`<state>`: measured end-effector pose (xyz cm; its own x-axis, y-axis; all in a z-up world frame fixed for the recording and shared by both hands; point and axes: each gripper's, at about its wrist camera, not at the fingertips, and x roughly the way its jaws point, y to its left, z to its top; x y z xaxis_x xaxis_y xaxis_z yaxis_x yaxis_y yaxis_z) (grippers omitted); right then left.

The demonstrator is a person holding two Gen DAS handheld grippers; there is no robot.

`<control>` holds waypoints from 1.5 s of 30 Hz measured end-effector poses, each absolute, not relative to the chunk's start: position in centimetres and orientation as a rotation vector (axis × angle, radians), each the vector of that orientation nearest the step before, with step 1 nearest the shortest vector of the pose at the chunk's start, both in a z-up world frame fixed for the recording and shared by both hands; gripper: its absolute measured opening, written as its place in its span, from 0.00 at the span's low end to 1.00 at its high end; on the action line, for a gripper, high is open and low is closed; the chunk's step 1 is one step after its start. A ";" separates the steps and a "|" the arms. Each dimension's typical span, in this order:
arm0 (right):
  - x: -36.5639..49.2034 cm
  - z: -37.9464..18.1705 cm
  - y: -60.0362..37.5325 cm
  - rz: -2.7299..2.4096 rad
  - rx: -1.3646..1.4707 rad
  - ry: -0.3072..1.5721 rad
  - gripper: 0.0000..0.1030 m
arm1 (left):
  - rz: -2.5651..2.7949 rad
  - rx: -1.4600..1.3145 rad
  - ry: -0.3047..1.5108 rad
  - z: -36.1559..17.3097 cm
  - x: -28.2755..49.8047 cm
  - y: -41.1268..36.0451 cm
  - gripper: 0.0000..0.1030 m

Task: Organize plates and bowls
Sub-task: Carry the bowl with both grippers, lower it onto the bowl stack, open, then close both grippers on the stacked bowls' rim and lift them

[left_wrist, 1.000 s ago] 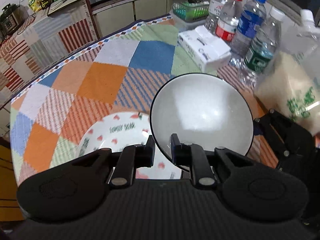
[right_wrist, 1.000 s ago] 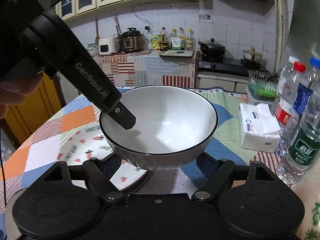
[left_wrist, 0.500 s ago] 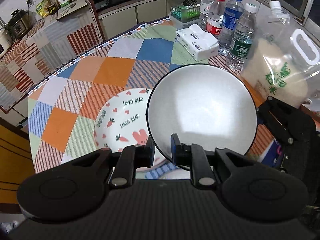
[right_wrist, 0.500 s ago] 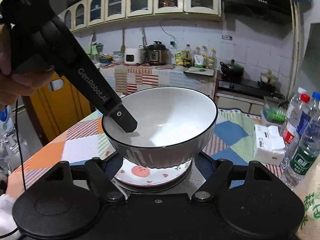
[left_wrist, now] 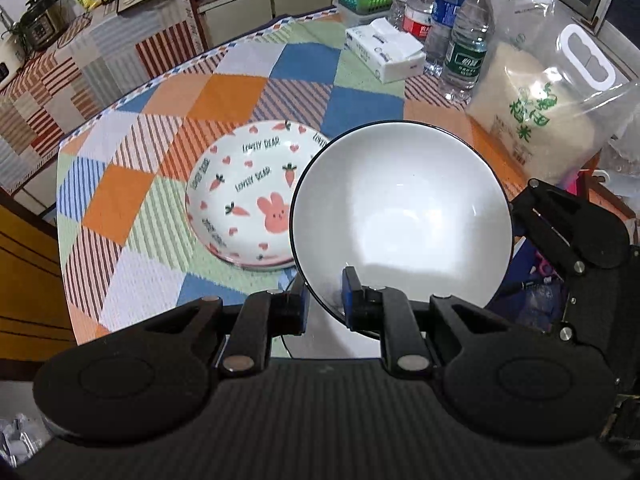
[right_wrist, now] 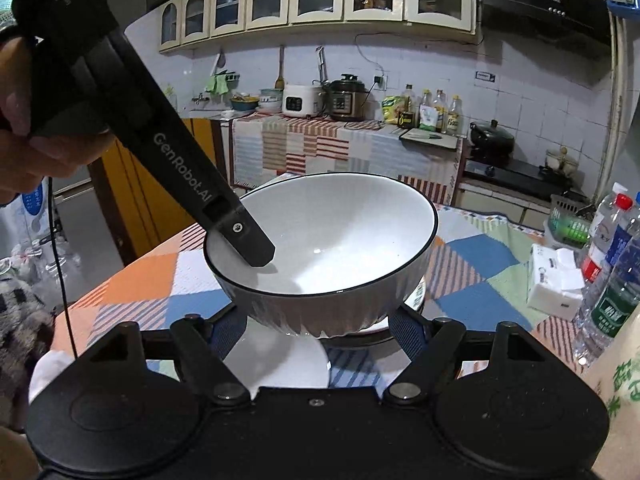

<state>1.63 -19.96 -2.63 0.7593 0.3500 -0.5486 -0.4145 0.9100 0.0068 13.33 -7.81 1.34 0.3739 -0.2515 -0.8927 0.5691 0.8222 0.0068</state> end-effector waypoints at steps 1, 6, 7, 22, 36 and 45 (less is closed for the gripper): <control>1.6 -2.8 -19.9 0.422 -0.117 0.579 0.79 | -0.533 0.331 1.071 1.0 13.2 -7.6 0.14; 1.3 -3.8 -19.2 0.459 -0.133 0.620 0.79 | -0.525 0.307 1.102 -0.8 12.6 -6.4 0.14; 1.3 -4.1 -19.0 0.465 -0.136 0.628 0.79 | -0.522 0.305 1.109 -1.2 12.5 -6.2 0.14; 1.3 -7.5 -17.3 0.548 -0.195 0.751 0.79 | -0.463 0.326 1.202 -6.4 12.0 -5.0 0.16; 0.5 -5.9 -17.5 0.510 -0.254 0.786 0.83 | -0.424 0.221 1.178 -5.3 12.3 -3.3 0.21; -0.4 -4.7 -19.7 0.533 -0.253 0.832 0.88 | -0.478 0.064 1.150 -4.4 11.2 0.1 0.42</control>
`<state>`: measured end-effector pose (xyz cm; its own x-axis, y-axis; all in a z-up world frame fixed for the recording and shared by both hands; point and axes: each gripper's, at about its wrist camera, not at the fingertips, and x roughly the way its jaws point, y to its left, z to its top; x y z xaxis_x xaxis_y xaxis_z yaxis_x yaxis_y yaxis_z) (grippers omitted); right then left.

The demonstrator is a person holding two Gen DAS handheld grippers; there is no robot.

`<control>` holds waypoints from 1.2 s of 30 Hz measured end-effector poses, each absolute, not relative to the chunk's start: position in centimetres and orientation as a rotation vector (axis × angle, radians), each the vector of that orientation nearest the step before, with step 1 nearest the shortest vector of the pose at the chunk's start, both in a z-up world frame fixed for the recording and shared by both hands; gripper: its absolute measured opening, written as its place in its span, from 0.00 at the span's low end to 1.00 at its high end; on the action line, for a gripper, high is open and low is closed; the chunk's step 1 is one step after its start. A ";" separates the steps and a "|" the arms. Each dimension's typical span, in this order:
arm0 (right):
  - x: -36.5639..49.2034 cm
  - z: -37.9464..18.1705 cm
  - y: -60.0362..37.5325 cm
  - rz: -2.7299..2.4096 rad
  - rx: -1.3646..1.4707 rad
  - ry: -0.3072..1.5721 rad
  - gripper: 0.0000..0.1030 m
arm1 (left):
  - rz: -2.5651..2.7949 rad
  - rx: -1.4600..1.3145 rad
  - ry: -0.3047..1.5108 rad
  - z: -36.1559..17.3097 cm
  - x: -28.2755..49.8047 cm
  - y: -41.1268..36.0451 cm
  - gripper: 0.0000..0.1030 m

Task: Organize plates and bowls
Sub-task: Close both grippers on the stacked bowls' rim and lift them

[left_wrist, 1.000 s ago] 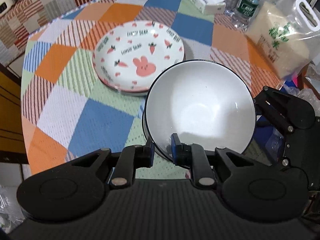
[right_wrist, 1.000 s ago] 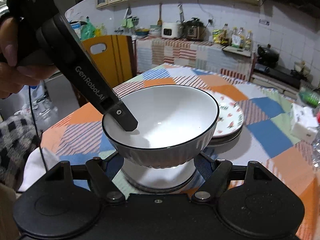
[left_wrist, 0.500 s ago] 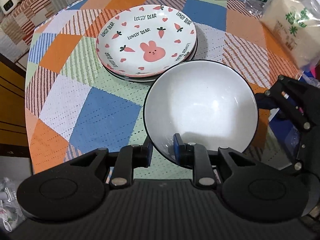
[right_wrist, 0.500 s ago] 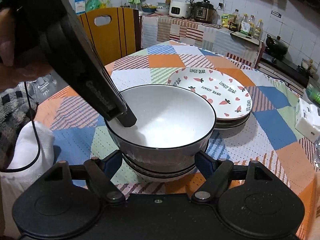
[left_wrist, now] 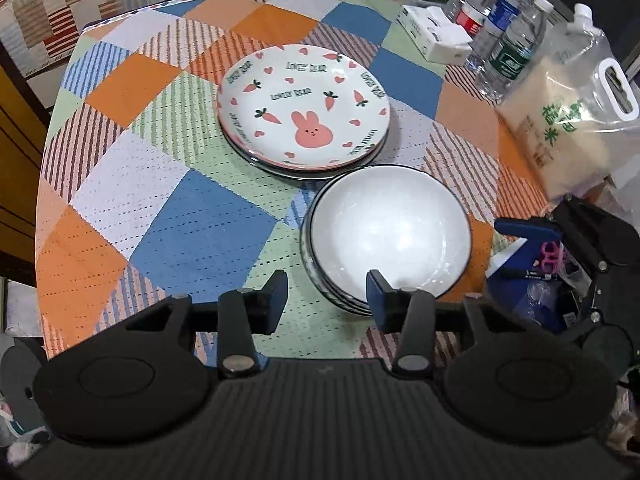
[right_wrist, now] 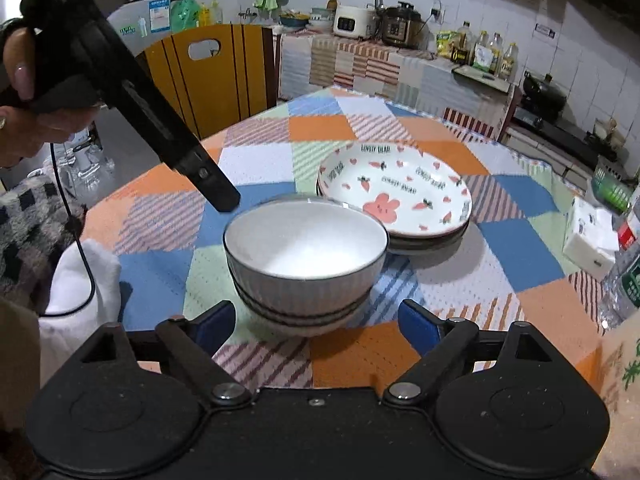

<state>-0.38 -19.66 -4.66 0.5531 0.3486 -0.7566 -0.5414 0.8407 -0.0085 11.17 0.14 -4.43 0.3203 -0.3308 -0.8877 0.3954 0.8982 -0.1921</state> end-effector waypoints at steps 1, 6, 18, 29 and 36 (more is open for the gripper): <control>-0.1 -5.2 -19.7 0.528 -0.250 0.849 0.89 | -0.480 0.054 1.146 -4.8 11.2 0.4 0.45; 1.1 -8.3 -19.7 0.543 -0.202 0.915 0.89 | -0.514 -0.139 1.163 -6.4 11.8 2.2 0.55; 3.3 -12.9 -18.1 0.576 -0.070 0.870 0.89 | -0.512 -0.201 1.198 -12.0 13.8 1.8 0.60; 4.0 -14.6 -16.6 0.593 -0.081 0.782 0.97 | -0.543 -0.325 1.208 -14.5 14.2 1.5 0.42; 2.8 -14.5 -16.8 0.577 -0.081 0.740 0.96 | -0.537 -0.308 1.196 -14.1 13.5 1.1 0.42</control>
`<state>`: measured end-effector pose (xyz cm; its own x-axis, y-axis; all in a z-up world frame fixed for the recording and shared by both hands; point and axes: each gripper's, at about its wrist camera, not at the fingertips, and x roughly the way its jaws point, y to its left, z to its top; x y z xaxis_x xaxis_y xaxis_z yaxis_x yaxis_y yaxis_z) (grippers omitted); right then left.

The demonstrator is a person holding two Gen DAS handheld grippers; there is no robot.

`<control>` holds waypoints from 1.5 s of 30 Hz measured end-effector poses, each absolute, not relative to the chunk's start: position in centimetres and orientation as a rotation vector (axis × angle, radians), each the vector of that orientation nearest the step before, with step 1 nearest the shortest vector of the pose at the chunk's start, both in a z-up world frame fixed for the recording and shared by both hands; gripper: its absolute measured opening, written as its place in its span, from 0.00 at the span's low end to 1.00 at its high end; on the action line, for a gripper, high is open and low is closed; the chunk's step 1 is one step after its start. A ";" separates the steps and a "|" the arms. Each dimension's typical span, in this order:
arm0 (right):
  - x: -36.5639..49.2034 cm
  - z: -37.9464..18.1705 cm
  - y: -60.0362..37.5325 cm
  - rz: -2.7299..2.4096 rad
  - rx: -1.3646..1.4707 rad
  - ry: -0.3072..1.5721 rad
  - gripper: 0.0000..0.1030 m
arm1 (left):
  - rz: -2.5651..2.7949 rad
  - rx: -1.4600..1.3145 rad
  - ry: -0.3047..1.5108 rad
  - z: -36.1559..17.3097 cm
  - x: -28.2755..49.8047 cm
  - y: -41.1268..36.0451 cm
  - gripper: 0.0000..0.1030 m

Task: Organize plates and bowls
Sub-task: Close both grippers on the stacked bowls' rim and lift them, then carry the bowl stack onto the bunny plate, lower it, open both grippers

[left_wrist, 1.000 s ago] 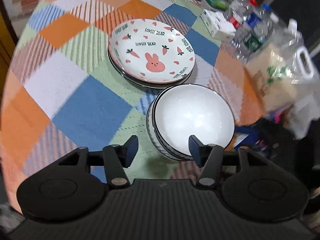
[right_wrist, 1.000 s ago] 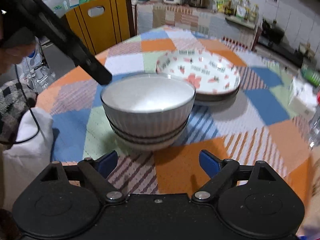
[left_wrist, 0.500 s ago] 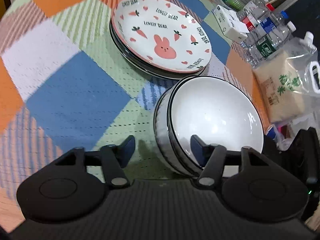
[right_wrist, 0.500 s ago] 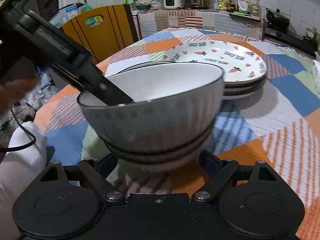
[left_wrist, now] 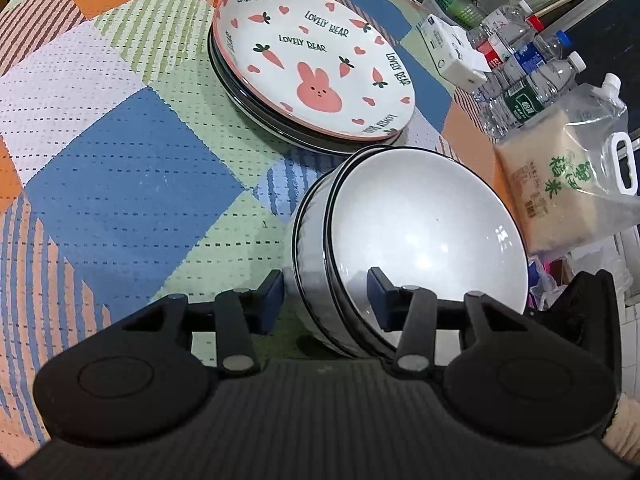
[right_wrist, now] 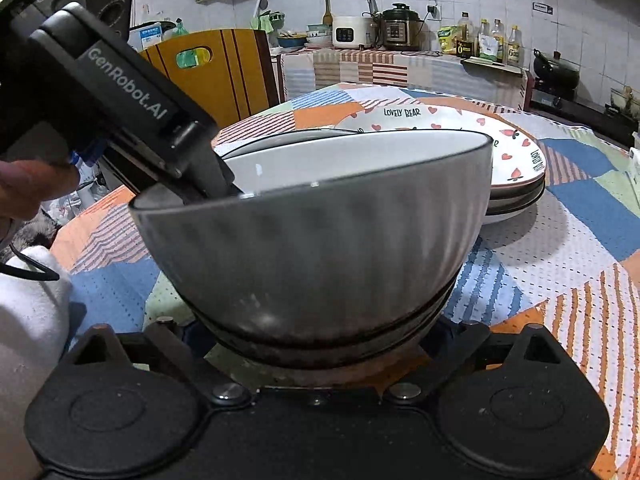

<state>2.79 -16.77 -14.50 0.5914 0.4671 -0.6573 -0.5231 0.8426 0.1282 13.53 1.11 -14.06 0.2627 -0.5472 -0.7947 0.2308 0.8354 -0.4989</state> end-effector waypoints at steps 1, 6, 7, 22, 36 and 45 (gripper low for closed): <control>2.5 -14.3 -16.9 0.576 -0.083 0.731 0.96 | -0.542 -0.302 1.194 -13.8 13.4 1.0 0.42; 1.8 -12.8 -17.2 0.569 -0.083 0.705 0.96 | -0.549 -0.281 1.184 -11.8 12.8 0.6 0.42; 1.7 -12.3 -17.3 0.566 -0.074 0.699 0.96 | -0.552 -0.279 1.181 -11.3 12.9 0.6 0.42; 8.5 -5.5 -17.7 0.506 -0.110 0.583 0.96 | -0.567 -0.180 1.062 -1.9 19.6 -0.9 0.42; 16.2 -8.1 -16.8 0.501 -0.112 0.658 0.96 | -0.533 -0.141 1.073 -4.8 27.6 -1.1 0.43; 18.6 -10.5 -15.9 0.473 -0.133 0.775 0.96 | -0.519 -0.252 1.166 -9.5 30.8 -0.5 0.43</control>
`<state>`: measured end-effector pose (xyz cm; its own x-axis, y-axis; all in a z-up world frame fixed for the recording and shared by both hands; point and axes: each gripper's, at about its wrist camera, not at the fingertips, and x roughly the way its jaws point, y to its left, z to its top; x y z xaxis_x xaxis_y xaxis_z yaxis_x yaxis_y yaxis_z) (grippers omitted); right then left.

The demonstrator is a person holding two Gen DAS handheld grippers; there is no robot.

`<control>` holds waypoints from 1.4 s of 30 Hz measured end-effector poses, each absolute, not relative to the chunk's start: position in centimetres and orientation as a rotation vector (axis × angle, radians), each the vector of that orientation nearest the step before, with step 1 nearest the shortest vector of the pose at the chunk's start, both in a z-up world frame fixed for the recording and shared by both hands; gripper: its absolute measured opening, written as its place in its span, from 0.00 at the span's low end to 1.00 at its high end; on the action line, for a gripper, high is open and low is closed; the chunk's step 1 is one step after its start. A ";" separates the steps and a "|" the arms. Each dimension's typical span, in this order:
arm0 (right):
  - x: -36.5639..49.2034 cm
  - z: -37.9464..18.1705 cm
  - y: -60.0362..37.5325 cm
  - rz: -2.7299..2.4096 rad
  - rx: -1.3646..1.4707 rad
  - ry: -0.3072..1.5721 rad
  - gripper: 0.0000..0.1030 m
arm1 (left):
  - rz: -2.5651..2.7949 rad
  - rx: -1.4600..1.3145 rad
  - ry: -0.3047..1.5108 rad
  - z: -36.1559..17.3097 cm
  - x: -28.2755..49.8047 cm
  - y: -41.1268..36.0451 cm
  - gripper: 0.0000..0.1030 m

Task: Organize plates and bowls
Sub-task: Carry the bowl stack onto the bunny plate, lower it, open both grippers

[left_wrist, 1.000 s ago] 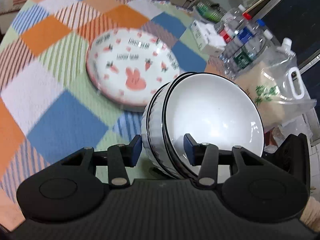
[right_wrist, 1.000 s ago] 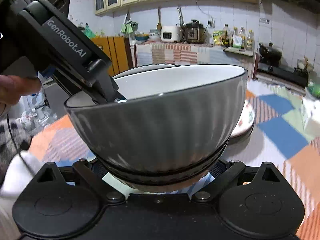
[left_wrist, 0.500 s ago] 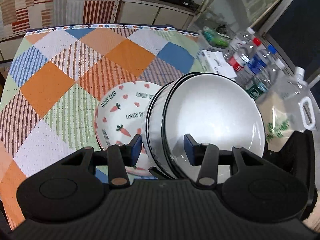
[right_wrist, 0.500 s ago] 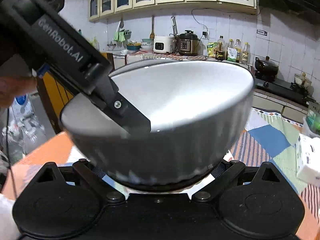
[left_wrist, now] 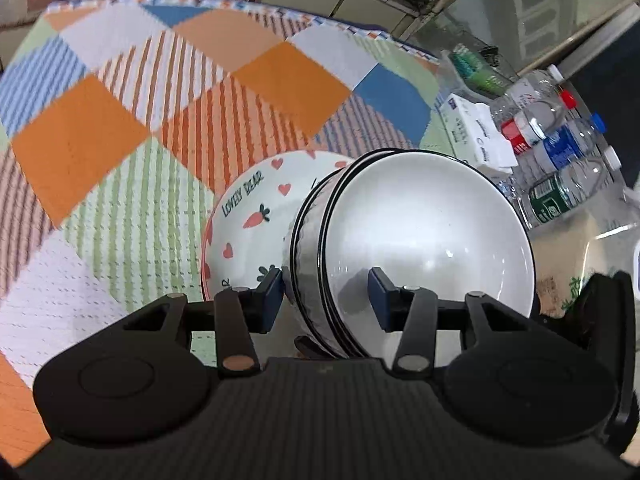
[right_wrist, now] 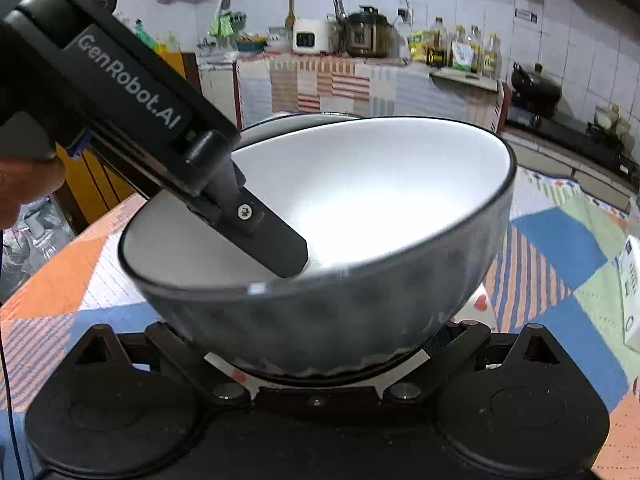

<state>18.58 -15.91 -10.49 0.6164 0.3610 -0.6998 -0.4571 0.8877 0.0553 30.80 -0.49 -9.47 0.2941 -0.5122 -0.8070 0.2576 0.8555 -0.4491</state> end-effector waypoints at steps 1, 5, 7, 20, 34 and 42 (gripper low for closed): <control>18.6 -10.7 -15.9 0.468 -0.138 0.783 0.96 | -0.519 -0.259 1.171 -9.8 30.9 -0.5 0.43; 18.8 -11.3 -15.9 0.462 -0.140 0.818 0.96 | -0.510 -0.281 1.196 -11.2 31.4 -0.6 0.43; 19.0 -11.6 -15.9 0.449 -0.132 0.837 0.96 | -0.506 -0.302 1.202 -11.7 31.5 -0.6 0.44; 19.3 -11.8 -16.0 0.359 -0.059 0.874 0.95 | -0.498 -0.316 1.156 -11.9 31.1 -1.1 0.44; 19.2 -10.0 -15.9 0.319 -0.085 0.927 0.95 | -0.356 -0.233 1.014 -10.0 29.2 -1.1 0.48; 17.5 -8.3 -16.2 0.327 -0.122 0.919 0.95 | -0.336 -0.210 0.962 -7.1 26.8 -1.3 0.50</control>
<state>17.49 -16.23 -8.34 0.5616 0.2252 -0.7962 -0.3290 0.9437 0.0349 26.78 -1.33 -7.07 0.5259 -0.3707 -0.7655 0.1865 0.9284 -0.3214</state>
